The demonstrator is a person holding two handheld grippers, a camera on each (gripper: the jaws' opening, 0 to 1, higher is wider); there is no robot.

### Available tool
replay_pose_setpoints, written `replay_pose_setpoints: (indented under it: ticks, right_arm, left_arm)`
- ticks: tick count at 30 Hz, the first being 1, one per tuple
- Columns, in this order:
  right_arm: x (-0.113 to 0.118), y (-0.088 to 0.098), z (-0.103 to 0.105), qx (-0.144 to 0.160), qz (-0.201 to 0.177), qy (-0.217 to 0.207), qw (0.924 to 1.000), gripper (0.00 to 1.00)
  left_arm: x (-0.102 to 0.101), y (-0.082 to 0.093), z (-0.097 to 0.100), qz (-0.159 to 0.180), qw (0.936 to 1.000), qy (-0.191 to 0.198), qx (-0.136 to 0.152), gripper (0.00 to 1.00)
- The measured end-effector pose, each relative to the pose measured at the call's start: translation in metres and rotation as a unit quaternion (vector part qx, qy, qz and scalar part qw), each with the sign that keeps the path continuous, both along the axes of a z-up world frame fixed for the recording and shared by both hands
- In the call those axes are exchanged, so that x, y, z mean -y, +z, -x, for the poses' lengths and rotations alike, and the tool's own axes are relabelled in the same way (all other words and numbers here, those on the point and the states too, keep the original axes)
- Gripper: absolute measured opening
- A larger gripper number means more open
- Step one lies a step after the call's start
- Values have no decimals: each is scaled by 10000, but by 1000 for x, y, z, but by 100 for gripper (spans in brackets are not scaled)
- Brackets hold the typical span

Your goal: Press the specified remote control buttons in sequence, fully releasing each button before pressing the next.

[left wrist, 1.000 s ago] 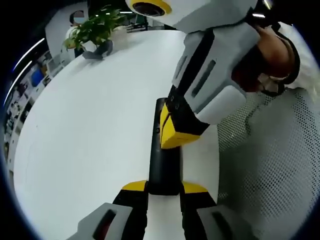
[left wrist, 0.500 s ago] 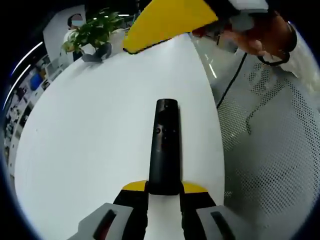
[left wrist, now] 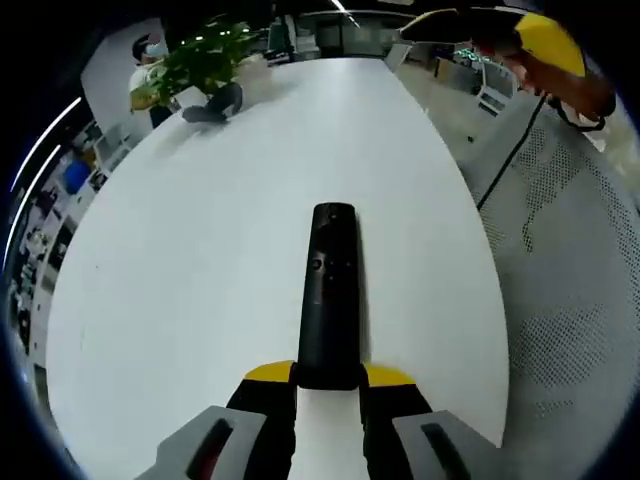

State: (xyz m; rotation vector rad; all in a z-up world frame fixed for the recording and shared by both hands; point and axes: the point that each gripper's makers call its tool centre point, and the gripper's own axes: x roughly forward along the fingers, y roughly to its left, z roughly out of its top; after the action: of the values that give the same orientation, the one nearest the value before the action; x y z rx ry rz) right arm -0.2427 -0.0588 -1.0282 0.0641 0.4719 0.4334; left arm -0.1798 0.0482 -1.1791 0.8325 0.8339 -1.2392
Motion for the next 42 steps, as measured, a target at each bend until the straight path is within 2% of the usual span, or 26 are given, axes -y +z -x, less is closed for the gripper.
replay_pose_setpoints:
  ticks: [3, 6, 9, 11, 15, 18, 23, 28, 31, 36, 37, 39, 42]
  right_arm:
    - [3, 7, 2, 113, -125, -103, 9998, 57]
    - [4, 12, 5, 359, -33, -93, 9993, 65]
    - [9, 13, 5, 422, 37, -223, 9989, 73]
    - [13, 11, 4, 395, 37, -347, 9986, 79]
    - [20, 1, 4, 315, 221, -489, 9981, 85]
    - [24, -1, 2, 230, 171, -558, 9980, 84]
    - [27, -9, 1, 43, 148, -661, 9977, 84]
    - [27, -11, -1, -5, 68, -686, 9976, 83]
    - [30, -18, -2, -130, 1, -735, 9972, 81]
    - [39, -26, -1, -230, 40, -874, 9959, 84]
    - [40, -27, -1, -225, 45, -879, 9959, 84]
    - [42, -32, -2, -300, 59, -892, 9955, 83]
    - [43, -39, -2, -444, 21, -878, 9951, 82]
  left_arm:
    - [-2, 3, -15, -24, 10000, 27, 13, 22]
    - [-3, 2, -32, -107, 9999, -79, 87, 22]
    - [-3, 2, -45, -132, 9998, -89, 74, 22]
    - [-2, 1, -54, -107, 9999, -115, 24, 22]
    - [-8, -2, -76, -368, 9989, -244, 134, 22]
    - [-10, 1, -92, -342, 9992, -181, 102, 22]
    - [-15, 1, -121, -479, 9984, -187, 223, 22]
    - [-17, -3, -152, -543, 9984, -52, 172, 22]
    - [-17, -7, -163, -599, 9980, -104, 190, 22]
    - [-17, -16, -182, -767, 9967, -172, 192, 22]
    - [-15, -15, -184, -659, 9978, -38, 19, 22]
    - [-17, -15, -197, -760, 9970, -76, 122, 22]
    - [-16, -15, -207, -771, 9970, -73, 96, 22]
